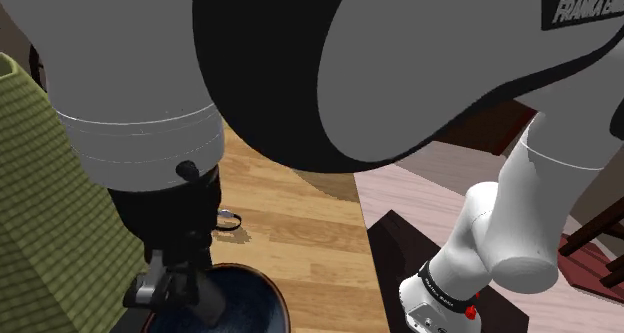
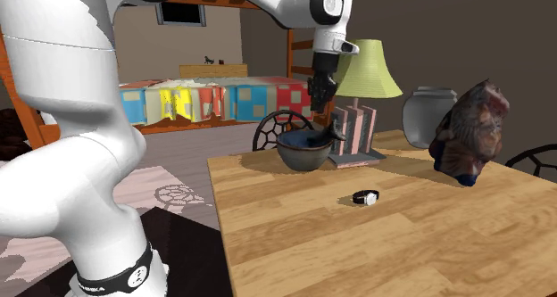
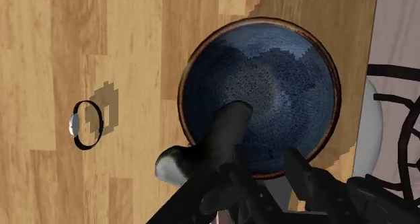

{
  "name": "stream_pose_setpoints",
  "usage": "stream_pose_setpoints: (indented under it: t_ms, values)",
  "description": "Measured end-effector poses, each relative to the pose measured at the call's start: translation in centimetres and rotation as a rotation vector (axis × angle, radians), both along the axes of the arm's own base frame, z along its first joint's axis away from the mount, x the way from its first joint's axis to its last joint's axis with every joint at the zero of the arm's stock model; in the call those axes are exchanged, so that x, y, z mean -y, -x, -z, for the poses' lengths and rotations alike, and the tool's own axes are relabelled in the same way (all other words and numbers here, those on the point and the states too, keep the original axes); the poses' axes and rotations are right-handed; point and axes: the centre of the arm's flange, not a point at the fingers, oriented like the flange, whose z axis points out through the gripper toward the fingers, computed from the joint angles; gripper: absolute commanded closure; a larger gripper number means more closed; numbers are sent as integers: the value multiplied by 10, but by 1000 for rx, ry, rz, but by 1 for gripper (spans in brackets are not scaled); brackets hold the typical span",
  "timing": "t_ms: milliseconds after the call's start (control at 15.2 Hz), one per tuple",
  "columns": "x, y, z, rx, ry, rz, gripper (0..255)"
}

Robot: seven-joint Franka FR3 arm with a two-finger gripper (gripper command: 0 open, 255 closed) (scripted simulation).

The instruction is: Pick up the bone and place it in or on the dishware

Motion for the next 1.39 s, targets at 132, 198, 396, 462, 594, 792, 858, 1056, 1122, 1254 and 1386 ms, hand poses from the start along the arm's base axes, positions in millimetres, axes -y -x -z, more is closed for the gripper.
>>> stream_pose_setpoints:
  t_ms: [132, 198, 396, 462, 594, 792, 858, 1056, 1122, 1254, 1386]
  values:
    - [19, 10, 15, 87, -44, 111, 0]
    - [28, 20, 28, 157, -89, 190, 0]
    - [41, 33, 52, 265, -179, 330, 0]
    - [42, 33, 57, 272, -187, 341, 0]
    - [42, 31, 67, 278, -193, 350, 0]
    - [41, 28, 82, 279, -195, 353, 0]
    - [40, 27, 84, 279, -195, 353, 0]
    - [40, 27, 86, 280, -196, 353, 0]
    - [40, 27, 87, 280, -196, 353, 0]
    - [40, 27, 87, 280, -196, 353, 255]
    - [40, 27, 87, 280, -196, 353, 255]
